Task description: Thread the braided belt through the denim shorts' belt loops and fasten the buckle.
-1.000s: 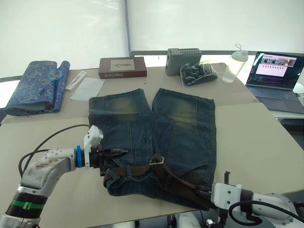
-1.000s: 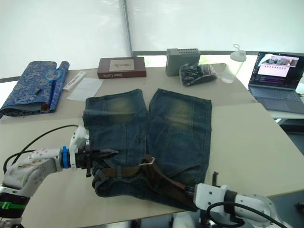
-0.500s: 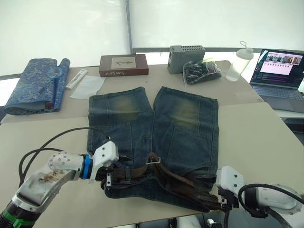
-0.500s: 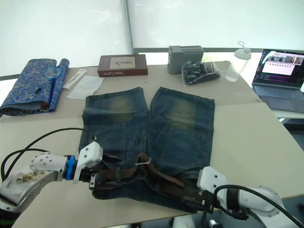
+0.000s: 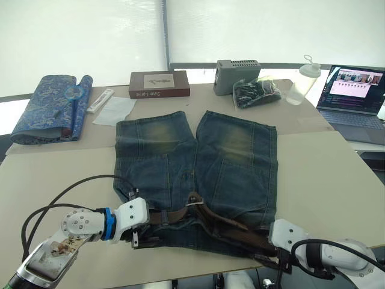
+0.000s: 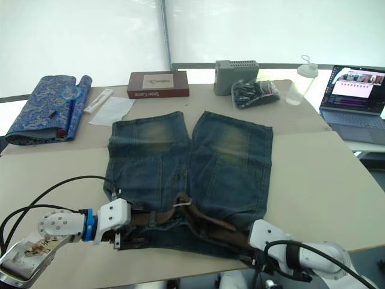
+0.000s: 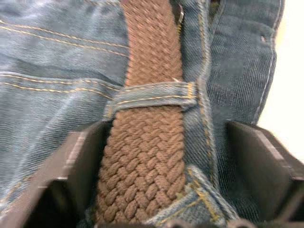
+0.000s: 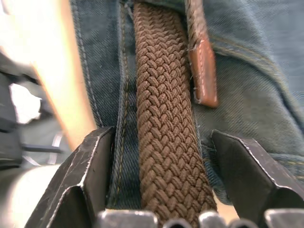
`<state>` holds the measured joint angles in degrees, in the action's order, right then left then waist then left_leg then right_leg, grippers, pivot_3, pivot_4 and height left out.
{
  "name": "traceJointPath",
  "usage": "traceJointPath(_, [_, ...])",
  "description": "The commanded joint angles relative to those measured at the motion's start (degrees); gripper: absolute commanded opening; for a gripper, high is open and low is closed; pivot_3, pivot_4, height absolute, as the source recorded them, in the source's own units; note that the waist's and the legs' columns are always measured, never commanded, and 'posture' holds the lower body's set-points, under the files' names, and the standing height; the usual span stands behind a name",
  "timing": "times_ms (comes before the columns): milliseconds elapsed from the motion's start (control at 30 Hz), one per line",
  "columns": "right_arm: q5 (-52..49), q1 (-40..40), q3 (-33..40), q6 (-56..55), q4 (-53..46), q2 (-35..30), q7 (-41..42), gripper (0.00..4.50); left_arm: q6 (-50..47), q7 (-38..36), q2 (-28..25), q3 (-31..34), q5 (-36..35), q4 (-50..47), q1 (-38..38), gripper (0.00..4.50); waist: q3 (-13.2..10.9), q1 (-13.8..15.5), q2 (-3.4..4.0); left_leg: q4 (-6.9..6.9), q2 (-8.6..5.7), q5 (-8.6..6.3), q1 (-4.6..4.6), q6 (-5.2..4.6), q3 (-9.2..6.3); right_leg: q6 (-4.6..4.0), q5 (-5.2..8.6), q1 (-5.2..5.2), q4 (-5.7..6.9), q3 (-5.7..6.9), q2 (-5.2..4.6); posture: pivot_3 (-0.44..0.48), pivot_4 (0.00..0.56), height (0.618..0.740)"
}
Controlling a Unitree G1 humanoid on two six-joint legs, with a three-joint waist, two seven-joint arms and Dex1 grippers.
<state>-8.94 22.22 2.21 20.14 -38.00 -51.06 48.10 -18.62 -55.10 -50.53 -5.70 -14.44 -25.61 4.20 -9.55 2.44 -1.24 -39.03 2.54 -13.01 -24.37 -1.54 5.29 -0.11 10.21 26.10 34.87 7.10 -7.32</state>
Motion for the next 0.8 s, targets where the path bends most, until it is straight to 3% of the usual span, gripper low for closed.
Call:
traceJointPath(33, [3.66, -1.52, 1.63, -1.24, 4.14, -0.36, -2.14, 2.05, 1.17, 2.84, 0.56, 1.49, 2.9, 1.6, -0.89, 2.24, 0.0, 0.01, 0.0, -0.01, 0.0, 0.0, 0.02, 0.0, 0.02, 0.0, 0.0, 0.0, 0.0, 0.0, 0.0, 0.0, 0.15, 0.709])
traceJointPath(200, [6.81, -5.62, 2.65, -5.67, 10.22, -1.72, -2.5, 0.41, 2.09, 5.38, 1.77, 2.08, 4.95, 3.37, -2.01, 0.14, -0.01, 0.04, 0.0, -0.07, 0.01, 0.01, 0.01, -0.02, 0.05, 0.0, 0.0, -0.01, -0.01, 0.02, 0.0, 0.0, 0.15, 0.709])
traceJointPath(233, [7.52, -6.05, 2.76, -6.83, 11.35, -2.03, -2.44, 0.14, 2.72, 5.55, 1.47, 2.43, 5.41, 3.5, -1.45, 0.0, -0.01, 0.05, -0.01, -0.07, 0.01, 0.01, 0.02, -0.02, 0.07, 0.0, 0.0, -0.01, 0.0, 0.01, -0.01, 0.0, 0.15, 0.709])
traceJointPath(433, [6.17, -4.83, 2.85, -9.13, 11.87, -2.3, 0.26, 0.11, 3.96, 7.41, 1.04, 5.34, 5.85, 2.4, 3.79, 0.0, 0.0, -0.06, -0.01, -0.07, 0.03, 0.02, 0.06, -0.03, 0.11, 0.0, 0.0, 0.0, 0.07, 0.0, -0.03, 0.0, 0.15, 0.709])
traceJointPath(467, [4.14, -3.87, 3.21, -8.17, 10.53, -2.61, 1.99, 0.61, 3.42, 7.42, 1.42, 6.38, 4.48, 1.7, 4.8, 0.0, 0.0, -0.07, -0.01, -0.07, 0.04, 0.02, 0.09, -0.03, 0.11, 0.01, 0.0, -0.01, 0.11, -0.01, -0.03, 0.0, 0.15, 0.709])
traceJointPath(500, [1.91, -2.72, 3.88, -7.15, 8.9, -2.71, 3.55, 1.15, 1.8, 7.09, 2.06, 7.97, 1.62, 0.69, 5.96, 0.49, 0.01, -0.08, -0.01, -0.07, 0.04, 0.02, 0.1, -0.03, 0.11, 0.01, 0.0, 0.0, 0.15, -0.01, -0.02, 0.0, 0.15, 0.709])
traceJointPath(567, [-5.19, -1.1, 7.06, -1.83, 4.62, -1.24, 4.41, 1.73, -2.11, 5.89, 3.42, 12.08, -5.81, -1.49, 8.02, 1.38, 0.02, -0.14, -0.03, -0.02, 0.04, 0.01, 0.04, -0.03, 0.11, 0.01, -0.01, -0.03, 0.2, -0.03, 0.0, 0.0, 0.15, 0.709])
traceJointPath(600, [-10.65, -0.27, 9.55, 1.66, 1.77, -0.84, 5.13, 2.11, -6.76, 5.17, 3.96, 15.24, -12.98, -3.2, 8.75, 1.86, 0.02, -0.13, -0.03, 0.01, 0.05, 0.0, -0.01, -0.07, 0.09, 0.02, -0.01, -0.04, 0.23, -0.04, 0.04, 0.0, 0.15, 0.709])
traceJointPath(700, [-26.22, 0.43, 16.32, 10.28, -4.82, -1.48, 7.49, 2.15, -21.35, 4.42, 2.71, 23.41, -33.43, -5.14, 7.57, 3.35, -0.01, -0.17, -0.04, 0.0, 0.19, 0.05, -0.02, -0.38, -0.02, 0.03, -0.02, 0.01, 0.4, -0.08, 0.28, 0.0, 0.15, 0.709])
traceJointPath(800, [-34.94, -3.56, 18.03, 14.71, -6.8, -0.9, 5.56, 2.15, -29.11, 4.99, 0.84, 26.24, -45.34, -4.62, 2.87, 3.35, -0.02, -0.15, -0.04, 0.0, 0.33, 0.01, 0.06, -0.31, -0.11, -0.09, 0.05, -0.03, 0.39, -0.05, 0.54, 0.0, 0.15, 0.709])
